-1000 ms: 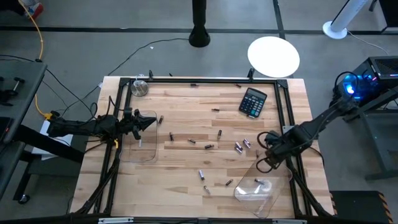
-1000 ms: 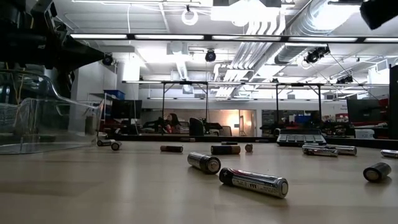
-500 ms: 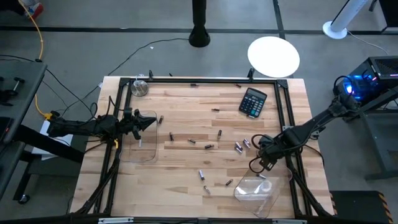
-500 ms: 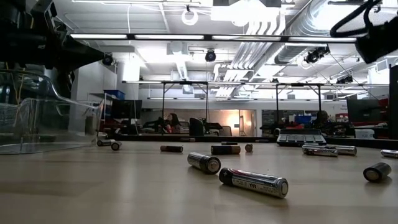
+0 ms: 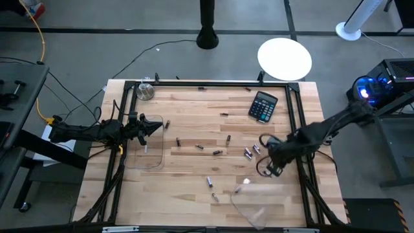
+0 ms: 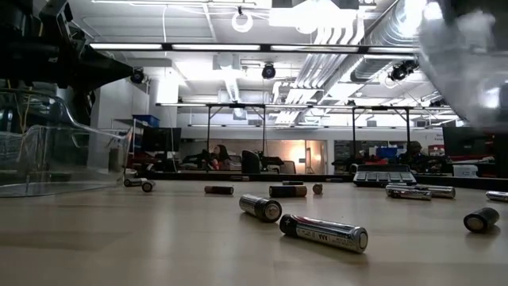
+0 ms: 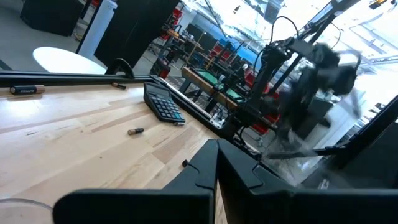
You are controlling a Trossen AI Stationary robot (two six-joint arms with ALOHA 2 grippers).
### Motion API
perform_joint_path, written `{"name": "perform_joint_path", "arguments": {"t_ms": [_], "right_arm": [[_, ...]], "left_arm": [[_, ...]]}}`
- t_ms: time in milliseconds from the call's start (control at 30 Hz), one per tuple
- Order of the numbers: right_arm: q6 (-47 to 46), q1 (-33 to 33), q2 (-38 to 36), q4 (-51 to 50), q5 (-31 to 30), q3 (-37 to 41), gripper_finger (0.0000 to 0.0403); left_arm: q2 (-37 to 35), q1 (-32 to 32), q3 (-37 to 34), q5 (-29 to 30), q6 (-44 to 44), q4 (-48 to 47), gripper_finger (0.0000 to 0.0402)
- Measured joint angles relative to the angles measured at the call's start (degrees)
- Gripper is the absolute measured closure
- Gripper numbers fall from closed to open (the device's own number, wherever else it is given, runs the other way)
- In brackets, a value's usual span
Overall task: Sort batteries
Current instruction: Move the right transparent bin to the center of the table
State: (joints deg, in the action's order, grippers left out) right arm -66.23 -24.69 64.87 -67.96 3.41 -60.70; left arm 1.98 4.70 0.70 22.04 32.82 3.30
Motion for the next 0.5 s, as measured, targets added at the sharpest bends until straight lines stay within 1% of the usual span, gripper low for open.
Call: {"name": "perform_joint_path", "arguments": {"t_ms": [100,167,233,300,367,433,500], "right_arm": [[4.6,6.2,0.0,-1.0,-7.1,-6.5,0.0401],[8.6,12.1,0.4,-0.7,-12.1,-9.0,0.0401],[12.5,18.8,1.1,0.8,-17.1,-10.1,0.0402],[17.4,26.2,2.0,5.7,-21.1,-10.0,0.0402],[22.4,33.8,3.6,13.0,-22.7,-8.7,0.0402],[26.5,40.3,6.2,19.4,-21.9,-7.9,0.0402],[29.2,45.6,9.5,23.7,-20.5,-7.8,0.0402]], "left_arm": [[0.0,0.0,0.0,0.0,0.0,0.0,0.0401],[0.0,0.0,0.0,0.0,0.0,0.0,0.0401],[0.0,0.0,0.0,0.0,0.0,0.0,0.0401],[0.0,0.0,0.0,0.0,0.0,0.0,0.0401],[0.0,0.0,0.0,0.0,0.0,0.0,0.0401],[0.0,0.0,0.0,0.0,0.0,0.0,0.0401],[0.0,0.0,0.0,0.0,0.0,0.0,0.0401]]}}
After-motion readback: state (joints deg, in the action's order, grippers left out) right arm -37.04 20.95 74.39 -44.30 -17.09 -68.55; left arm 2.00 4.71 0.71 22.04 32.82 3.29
